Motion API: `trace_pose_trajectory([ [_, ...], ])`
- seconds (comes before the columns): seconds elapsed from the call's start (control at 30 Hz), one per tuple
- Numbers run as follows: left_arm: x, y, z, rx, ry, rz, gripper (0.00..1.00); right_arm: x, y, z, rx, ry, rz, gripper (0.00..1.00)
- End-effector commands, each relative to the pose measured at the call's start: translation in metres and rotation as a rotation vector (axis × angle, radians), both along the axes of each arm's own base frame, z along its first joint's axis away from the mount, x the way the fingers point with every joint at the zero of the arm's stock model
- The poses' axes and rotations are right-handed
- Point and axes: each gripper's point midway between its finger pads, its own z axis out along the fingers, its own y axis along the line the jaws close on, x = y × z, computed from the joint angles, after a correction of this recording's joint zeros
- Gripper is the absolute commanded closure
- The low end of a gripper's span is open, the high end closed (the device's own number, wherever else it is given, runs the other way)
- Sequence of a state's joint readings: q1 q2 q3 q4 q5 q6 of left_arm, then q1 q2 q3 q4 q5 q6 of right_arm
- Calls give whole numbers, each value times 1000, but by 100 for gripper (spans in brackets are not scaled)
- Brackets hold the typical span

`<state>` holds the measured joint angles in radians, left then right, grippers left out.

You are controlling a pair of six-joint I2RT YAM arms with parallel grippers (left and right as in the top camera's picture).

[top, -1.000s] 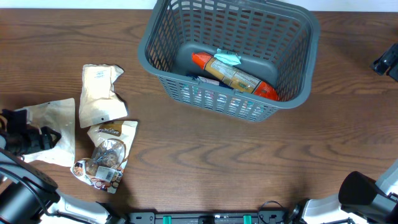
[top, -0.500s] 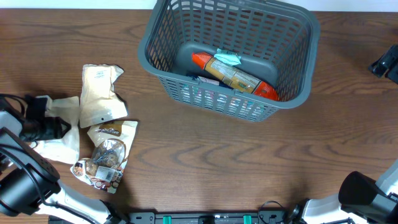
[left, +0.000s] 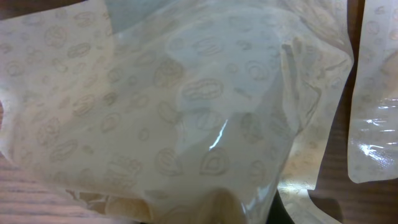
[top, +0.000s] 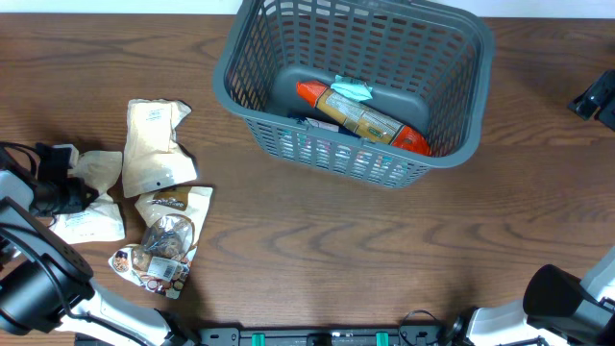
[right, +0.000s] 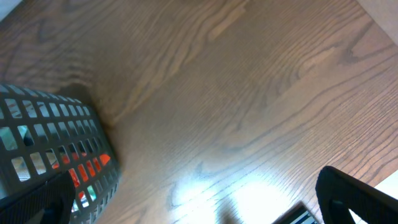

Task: Pack container
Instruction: 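Lift the beige pouch and carry it into the basket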

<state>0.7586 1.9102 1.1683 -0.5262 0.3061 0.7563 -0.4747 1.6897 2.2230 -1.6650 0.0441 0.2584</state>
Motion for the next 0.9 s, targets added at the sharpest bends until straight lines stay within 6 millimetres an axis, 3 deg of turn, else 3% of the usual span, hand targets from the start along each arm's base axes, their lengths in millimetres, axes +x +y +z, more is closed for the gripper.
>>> trace_pose_trajectory([
  [0.0,17,18,43,90,-74,34,94,-1,0,-1,-2,8,10,1],
  [0.17,60,32,160,200,-345,75,95,-1,0,-1,-2,7,11,1],
  [0.27,85,23,235,264,-513,62,94,-1,1,-1,1,6,12,1],
  [0.37,108,-4,299,319,-656,-9,94,0,3,-1,12,1,18,1],
  [0.47,134,-53,348,305,-798,-132,94,1,5,-1,23,-5,24,1],
  [0.63,167,-175,400,170,-1020,-449,94,2,8,-2,28,-3,32,1],
  [0.73,168,-251,416,59,-1114,-640,94,2,10,-2,29,1,37,1],
  [0.77,163,-283,420,-2,-1140,-727,94,2,10,-2,30,2,38,1],
  [0.87,145,-351,425,-130,-1177,-905,94,1,11,-3,33,5,39,1],
])
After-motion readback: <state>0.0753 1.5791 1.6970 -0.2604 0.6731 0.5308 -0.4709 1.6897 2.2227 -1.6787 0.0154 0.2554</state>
